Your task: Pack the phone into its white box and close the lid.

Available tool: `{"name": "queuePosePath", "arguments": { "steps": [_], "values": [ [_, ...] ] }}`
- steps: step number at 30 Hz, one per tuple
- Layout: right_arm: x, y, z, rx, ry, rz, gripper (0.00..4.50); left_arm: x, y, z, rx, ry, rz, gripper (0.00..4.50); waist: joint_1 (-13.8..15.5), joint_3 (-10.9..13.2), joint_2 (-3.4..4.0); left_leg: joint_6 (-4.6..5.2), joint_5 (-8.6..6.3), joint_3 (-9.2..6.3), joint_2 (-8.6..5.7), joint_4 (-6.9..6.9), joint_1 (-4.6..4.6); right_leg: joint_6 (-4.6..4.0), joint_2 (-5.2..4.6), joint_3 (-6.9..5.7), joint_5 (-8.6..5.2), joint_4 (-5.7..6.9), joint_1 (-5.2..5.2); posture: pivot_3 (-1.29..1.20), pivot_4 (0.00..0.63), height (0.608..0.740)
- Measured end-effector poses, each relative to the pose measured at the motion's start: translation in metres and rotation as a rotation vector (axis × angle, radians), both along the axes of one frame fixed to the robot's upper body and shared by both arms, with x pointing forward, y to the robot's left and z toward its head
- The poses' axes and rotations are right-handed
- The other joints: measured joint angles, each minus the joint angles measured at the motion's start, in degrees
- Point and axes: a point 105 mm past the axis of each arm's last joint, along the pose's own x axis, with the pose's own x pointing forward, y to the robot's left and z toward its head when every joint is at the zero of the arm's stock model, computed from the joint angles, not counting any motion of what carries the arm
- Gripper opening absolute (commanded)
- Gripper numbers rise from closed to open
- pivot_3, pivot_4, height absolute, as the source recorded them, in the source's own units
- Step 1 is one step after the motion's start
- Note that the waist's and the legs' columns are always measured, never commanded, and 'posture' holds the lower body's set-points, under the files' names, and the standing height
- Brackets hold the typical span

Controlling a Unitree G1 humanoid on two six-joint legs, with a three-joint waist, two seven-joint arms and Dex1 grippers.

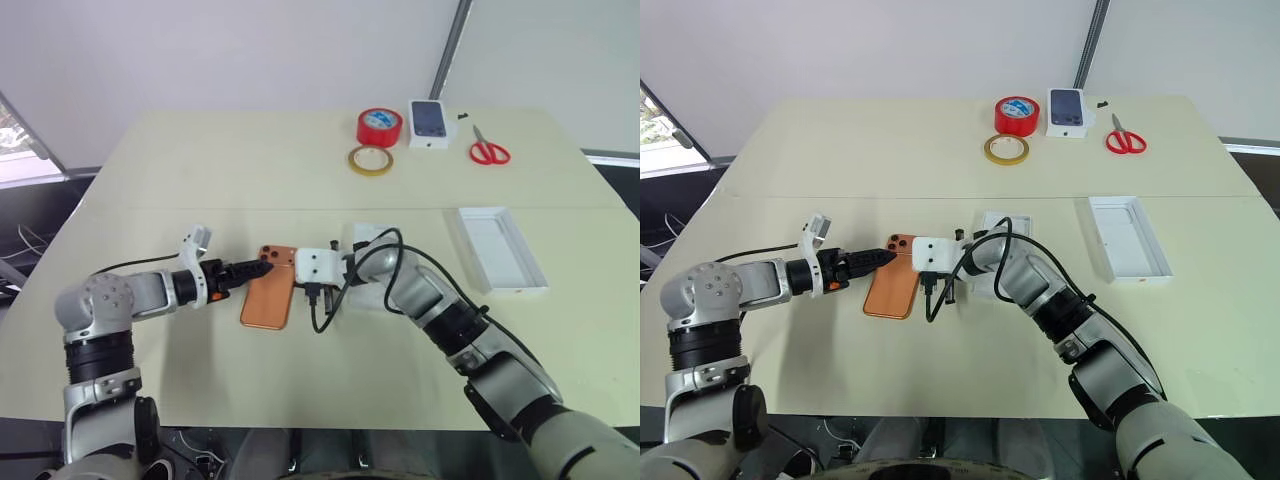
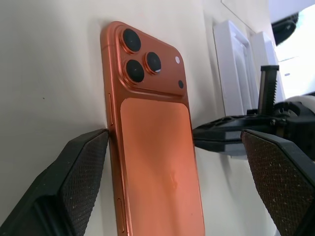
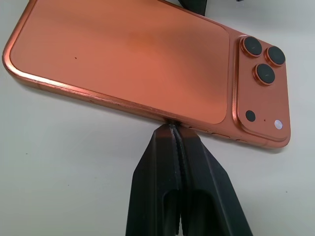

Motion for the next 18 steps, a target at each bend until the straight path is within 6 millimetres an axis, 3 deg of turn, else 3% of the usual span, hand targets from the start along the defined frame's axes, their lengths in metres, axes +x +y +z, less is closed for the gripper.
{"name": "queuePosePath", "arguments": {
  "steps": [18],
  "values": [
    [0.0044, -0.005, 0.0022, 0.024, -0.01, -0.021, 0.09, 0.0048, -0.0069, 0.0067, 0.083, 0.02, -0.033, 4.5, -0.11, 0.01, -0.02, -0.18, 0.1, -0.03, -0.02, -0.38, -0.03, 0.0, -0.01, 0.0, 0.0, -0.17, -0.08, 0.0, 0.15, 0.74]
  ]
}}
